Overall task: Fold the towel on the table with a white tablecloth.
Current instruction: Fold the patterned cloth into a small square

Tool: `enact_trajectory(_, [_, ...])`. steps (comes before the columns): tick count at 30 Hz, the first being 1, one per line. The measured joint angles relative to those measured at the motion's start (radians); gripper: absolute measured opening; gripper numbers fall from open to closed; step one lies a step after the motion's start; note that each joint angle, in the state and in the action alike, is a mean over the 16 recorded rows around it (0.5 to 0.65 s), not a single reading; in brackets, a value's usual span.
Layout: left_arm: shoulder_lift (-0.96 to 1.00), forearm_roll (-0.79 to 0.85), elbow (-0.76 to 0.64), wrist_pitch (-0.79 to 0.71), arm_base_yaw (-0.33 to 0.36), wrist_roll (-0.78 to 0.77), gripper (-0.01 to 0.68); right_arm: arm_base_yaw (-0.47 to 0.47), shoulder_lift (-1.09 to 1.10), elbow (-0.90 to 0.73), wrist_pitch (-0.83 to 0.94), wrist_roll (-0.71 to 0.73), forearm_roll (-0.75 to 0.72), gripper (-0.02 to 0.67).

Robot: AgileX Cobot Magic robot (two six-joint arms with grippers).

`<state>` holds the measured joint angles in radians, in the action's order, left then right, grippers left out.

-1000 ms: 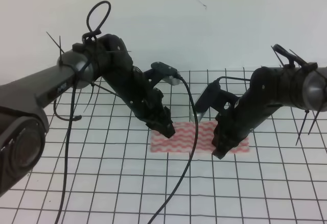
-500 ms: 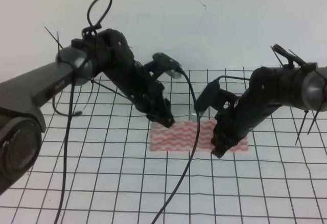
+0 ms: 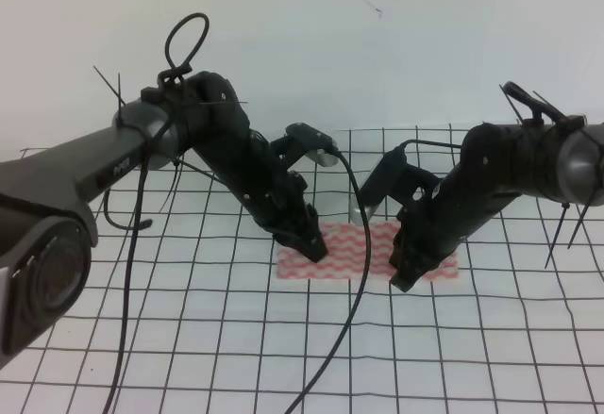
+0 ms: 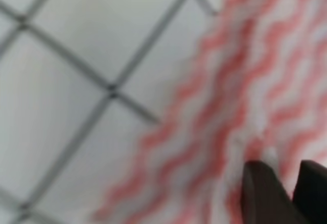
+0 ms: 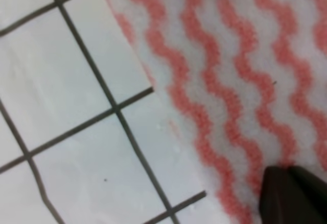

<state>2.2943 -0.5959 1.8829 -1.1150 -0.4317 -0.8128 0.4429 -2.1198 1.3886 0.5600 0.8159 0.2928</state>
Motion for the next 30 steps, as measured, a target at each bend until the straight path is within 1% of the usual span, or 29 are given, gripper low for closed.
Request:
enact_trajectory(7, [0.001, -0.079, 0.000, -0.085, -0.003, -0.038, 0.134, 0.000, 0.000, 0.000, 0.000, -0.001, -0.001, -0.001])
enact_trajectory(11, [0.001, -0.081, 0.004, -0.101, -0.005, -0.033, 0.133, 0.000, 0.000, 0.000, 0.000, -0.002, -0.001, -0.001])
enact_trajectory(23, [0.009, 0.043, 0.047, 0.009, 0.015, 0.072, 0.132, 0.000, 0.000, 0.000, 0.000, -0.002, -0.002, -0.001])
enact_trajectory(30, [0.026, 0.058, 0.062, 0.015, 0.024, 0.090, 0.134, 0.000, 0.000, 0.000, 0.000, -0.002, -0.002, -0.001])
